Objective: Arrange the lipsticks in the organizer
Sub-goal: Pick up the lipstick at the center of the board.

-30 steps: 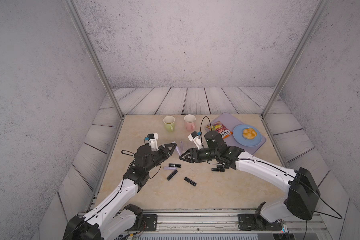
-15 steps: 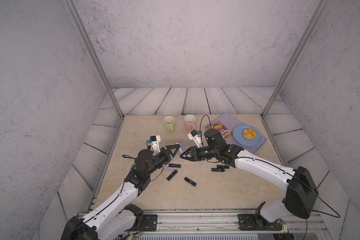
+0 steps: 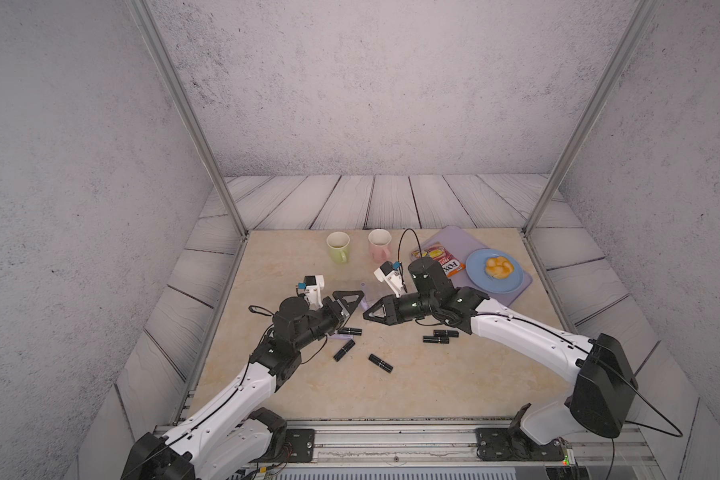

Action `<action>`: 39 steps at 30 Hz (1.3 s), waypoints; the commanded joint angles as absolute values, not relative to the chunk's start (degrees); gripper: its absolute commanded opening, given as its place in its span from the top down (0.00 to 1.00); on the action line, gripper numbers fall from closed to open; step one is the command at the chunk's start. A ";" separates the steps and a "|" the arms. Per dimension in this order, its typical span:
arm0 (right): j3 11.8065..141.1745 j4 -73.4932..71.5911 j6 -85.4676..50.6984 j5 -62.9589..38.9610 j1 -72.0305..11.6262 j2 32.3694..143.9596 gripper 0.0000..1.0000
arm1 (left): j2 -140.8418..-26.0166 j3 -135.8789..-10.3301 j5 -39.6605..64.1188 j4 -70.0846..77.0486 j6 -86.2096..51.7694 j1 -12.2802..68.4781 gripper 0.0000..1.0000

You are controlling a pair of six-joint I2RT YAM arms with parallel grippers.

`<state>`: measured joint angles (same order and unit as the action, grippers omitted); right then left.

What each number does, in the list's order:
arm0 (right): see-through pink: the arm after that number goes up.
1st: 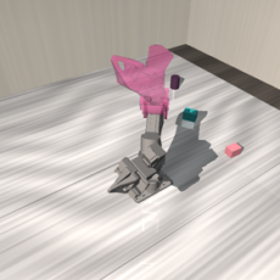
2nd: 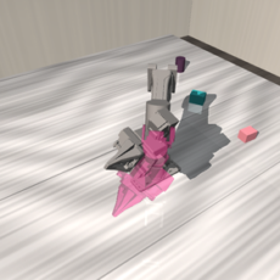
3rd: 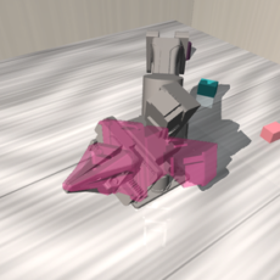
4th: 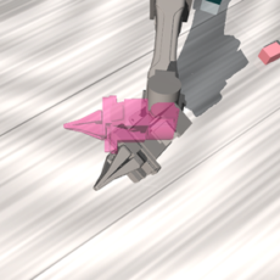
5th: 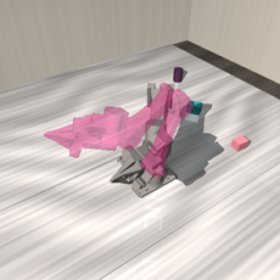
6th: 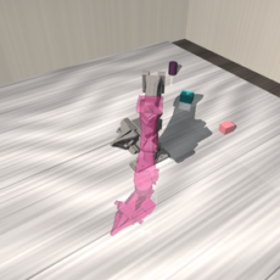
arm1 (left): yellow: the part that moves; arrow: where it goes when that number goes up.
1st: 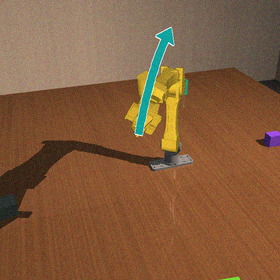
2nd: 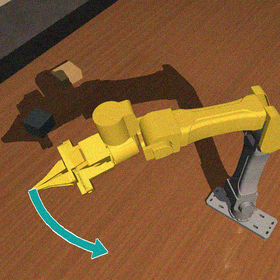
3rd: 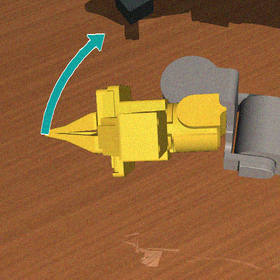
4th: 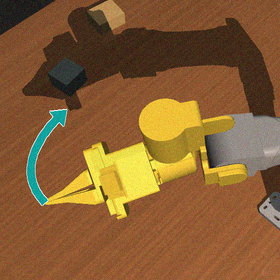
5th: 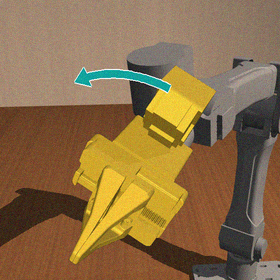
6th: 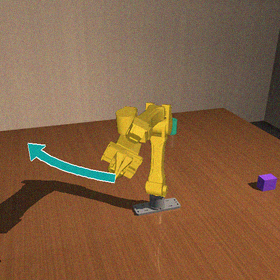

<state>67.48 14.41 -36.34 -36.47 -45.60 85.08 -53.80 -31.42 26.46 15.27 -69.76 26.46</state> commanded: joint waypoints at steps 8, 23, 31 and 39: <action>70.98 47.11 -11.23 -35.88 -45.53 81.23 0.94 | -66.81 -51.63 55.75 -16.37 -46.03 23.55 0.34; 74.59 53.28 -7.04 -33.76 -46.26 83.15 0.94 | -72.68 -51.02 58.63 -22.09 -37.54 28.86 0.50; 74.98 52.02 -7.36 -34.59 -46.85 83.02 0.94 | -73.79 -50.01 63.22 -14.26 -42.51 30.41 0.61; 74.79 51.13 -7.90 -35.96 -46.84 82.15 0.93 | -75.87 -50.99 63.81 -16.94 -39.76 30.41 0.82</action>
<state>73.71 52.14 -8.23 -34.72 -46.59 83.02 -75.07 -50.43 62.26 -16.51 -41.32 29.98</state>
